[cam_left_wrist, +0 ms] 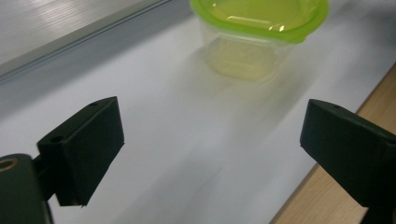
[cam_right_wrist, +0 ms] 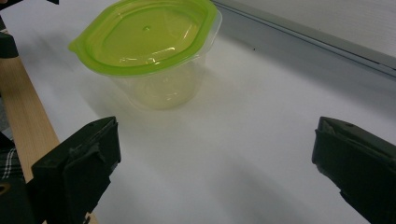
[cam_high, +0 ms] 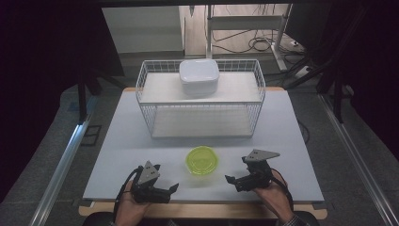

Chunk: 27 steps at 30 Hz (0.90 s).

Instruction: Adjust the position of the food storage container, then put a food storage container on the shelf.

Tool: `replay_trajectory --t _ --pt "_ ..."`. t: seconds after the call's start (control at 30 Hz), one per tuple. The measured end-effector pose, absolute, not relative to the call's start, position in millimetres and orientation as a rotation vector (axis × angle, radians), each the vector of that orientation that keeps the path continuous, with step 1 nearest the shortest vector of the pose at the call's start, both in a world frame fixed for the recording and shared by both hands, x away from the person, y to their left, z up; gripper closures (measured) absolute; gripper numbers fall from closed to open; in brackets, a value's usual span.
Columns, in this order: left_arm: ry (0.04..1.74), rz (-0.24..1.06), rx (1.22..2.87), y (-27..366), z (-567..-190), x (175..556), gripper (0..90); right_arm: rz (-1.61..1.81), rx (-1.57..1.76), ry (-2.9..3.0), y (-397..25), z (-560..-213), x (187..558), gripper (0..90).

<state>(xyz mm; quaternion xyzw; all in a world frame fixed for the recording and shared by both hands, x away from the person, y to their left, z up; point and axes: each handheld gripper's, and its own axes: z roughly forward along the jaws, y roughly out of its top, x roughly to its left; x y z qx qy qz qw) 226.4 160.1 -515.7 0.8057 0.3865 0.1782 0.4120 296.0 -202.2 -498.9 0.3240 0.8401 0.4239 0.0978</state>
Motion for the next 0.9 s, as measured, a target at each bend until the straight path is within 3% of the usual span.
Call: replay_trajectory --t 0.6,0.8,0.9 --pt "0.953 0.414 2.023 169 -525 231 1.4 1.231 1.003 2.5 -198 -495 303 1.5" --pt "0.964 0.417 2.026 170 -526 232 1.6 1.213 1.061 2.549 -195 -490 312 8.8" --pt "0.961 0.418 2.039 169 -527 233 1.7 1.236 1.057 2.568 -192 -486 317 18.0"
